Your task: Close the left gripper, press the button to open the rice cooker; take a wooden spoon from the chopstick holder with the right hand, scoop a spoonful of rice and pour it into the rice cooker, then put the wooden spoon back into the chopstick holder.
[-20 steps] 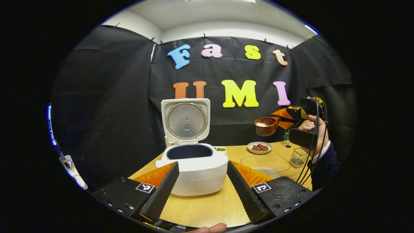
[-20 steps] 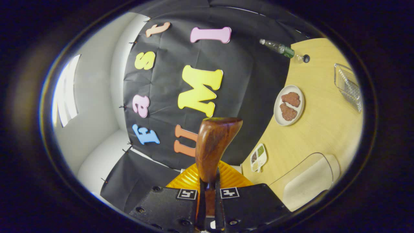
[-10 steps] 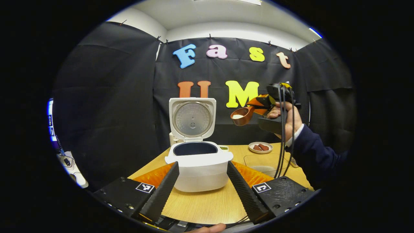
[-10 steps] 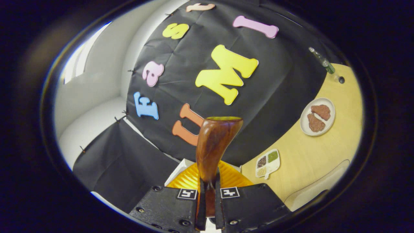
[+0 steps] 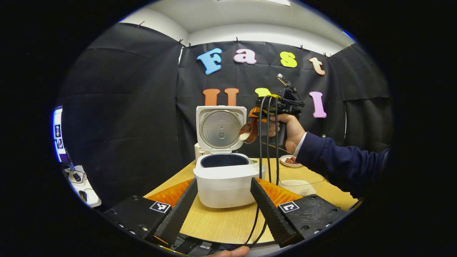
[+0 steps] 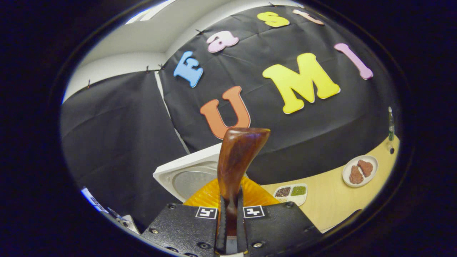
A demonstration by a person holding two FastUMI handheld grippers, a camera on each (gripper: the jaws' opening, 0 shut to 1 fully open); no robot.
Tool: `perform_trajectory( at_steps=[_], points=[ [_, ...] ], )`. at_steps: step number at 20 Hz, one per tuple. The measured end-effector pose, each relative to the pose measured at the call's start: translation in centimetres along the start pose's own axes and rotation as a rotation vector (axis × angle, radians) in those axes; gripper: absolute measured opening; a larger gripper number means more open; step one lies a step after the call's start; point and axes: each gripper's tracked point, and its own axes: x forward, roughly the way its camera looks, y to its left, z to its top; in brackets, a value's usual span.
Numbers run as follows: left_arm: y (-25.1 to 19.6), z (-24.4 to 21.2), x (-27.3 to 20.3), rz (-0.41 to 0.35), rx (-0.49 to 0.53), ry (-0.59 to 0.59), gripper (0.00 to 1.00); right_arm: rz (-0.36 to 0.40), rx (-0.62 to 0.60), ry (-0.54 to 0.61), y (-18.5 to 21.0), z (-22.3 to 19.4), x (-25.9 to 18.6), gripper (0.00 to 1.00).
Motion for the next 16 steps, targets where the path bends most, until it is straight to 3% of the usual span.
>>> perform_trajectory(
  at_steps=[16],
  points=[
    [1.6, -1.2, -0.8, 0.021, -0.036, 0.023, 0.94, 0.002, -0.396, 0.058, 2.7, -6.0, 2.2, 0.13]
  ],
)
